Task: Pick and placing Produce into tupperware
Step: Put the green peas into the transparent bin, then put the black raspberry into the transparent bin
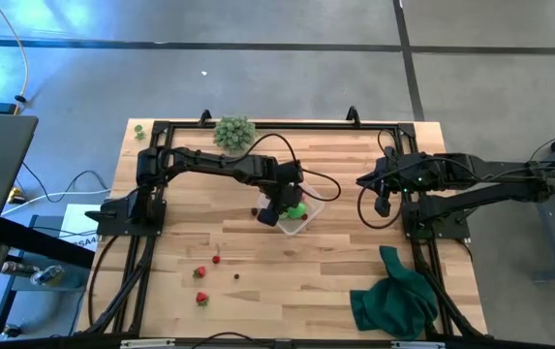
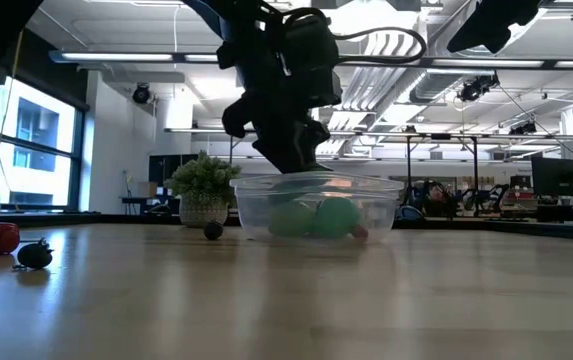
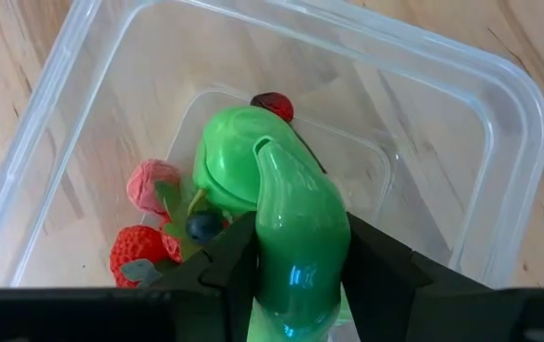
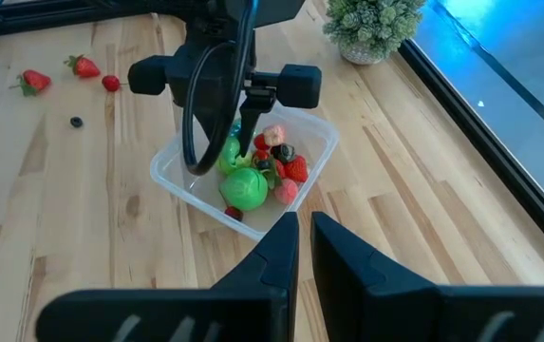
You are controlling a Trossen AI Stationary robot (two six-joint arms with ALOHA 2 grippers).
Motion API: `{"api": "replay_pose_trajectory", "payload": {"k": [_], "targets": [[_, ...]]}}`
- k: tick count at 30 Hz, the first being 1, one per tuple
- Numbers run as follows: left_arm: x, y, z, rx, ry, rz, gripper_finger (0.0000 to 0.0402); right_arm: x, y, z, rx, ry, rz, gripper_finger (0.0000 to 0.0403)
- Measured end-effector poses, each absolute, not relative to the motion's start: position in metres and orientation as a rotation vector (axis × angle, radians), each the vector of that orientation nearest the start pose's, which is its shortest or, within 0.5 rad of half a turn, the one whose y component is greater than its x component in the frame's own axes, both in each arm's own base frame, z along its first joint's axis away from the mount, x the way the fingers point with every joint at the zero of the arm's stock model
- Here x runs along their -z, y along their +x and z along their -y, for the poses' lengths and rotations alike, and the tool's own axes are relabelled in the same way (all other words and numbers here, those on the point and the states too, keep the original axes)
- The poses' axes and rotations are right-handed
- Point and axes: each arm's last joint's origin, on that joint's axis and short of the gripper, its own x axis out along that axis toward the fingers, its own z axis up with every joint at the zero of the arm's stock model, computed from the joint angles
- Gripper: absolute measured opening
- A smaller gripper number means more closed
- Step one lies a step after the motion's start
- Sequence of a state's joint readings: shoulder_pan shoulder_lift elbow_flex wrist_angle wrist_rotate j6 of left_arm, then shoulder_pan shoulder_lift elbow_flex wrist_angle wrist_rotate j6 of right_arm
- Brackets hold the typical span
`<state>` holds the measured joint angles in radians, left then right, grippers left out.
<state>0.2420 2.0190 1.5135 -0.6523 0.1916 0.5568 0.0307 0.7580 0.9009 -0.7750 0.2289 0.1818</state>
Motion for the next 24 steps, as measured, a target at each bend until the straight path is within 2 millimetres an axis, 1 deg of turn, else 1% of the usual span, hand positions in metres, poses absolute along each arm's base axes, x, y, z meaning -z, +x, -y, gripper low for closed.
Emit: {"api": "replay_pose_trajectory", "payload": {"k": [3,10,13,17,21,24], "targets": [[-0.187,0.406,-0.094,0.267,0.248,-1.098,0.0146,-0.323,0.14,0.002,0.248,0.093,-0.608,0.0025],[-0.188,0.405,-0.095,0.257,0.238,-1.103,0.022,-0.323,0.14,0.002,0.248,0.093,-0.608,0.0025],[-0.195,0.403,-0.094,0.242,0.191,-1.119,0.0238,-0.323,0.14,0.002,0.248,0.093,-0.608,0.0025],[-0.223,0.405,-0.094,0.232,0.154,-1.152,0.0245,-0.323,0.14,0.002,0.248,0.093,-0.608,0.0025],[-0.263,0.406,-0.094,0.231,0.15,-1.158,0.0236,-0.323,0.14,0.002,0.248,0.093,-0.608,0.0025],[-0.289,0.401,-0.094,0.237,0.165,-1.191,0.0226,-0.323,0.14,0.002,0.248,0.093,-0.608,0.0025]]}}
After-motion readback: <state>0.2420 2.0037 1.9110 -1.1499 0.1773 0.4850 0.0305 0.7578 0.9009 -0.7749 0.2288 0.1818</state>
